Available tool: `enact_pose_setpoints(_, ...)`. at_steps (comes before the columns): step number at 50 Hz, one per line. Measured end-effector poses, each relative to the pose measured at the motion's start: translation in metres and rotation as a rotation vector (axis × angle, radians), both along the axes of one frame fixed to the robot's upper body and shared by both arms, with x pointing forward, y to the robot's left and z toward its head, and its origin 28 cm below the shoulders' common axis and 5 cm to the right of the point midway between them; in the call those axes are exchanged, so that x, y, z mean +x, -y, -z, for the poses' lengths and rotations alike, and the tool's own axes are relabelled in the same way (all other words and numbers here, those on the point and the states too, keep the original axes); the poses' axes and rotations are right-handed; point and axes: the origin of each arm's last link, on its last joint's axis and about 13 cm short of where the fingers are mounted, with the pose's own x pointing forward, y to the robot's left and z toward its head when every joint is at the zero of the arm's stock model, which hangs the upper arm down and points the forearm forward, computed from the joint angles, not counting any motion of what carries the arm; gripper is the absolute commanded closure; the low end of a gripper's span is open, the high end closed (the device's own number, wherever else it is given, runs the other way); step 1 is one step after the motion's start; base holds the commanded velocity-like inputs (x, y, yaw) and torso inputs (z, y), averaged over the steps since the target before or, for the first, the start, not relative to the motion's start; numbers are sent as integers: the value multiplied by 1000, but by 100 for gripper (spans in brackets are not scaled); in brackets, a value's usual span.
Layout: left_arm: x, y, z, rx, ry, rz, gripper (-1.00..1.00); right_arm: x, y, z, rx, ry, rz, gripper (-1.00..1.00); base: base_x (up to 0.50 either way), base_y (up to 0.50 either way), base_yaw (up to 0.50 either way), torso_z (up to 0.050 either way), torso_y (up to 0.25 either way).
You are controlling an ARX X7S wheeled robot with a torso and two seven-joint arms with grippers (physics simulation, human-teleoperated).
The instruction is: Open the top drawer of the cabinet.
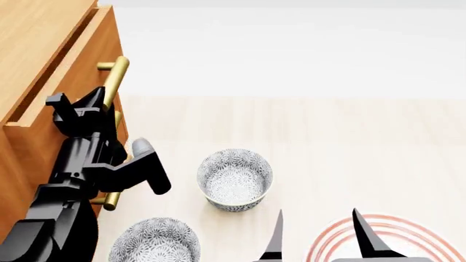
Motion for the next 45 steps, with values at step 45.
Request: enact_pose_setpoints(45, -7, 28, -2, 35, -7, 72, 100, 2, 3, 5, 7, -13, 4, -100, -8, 0, 1, 0, 2)
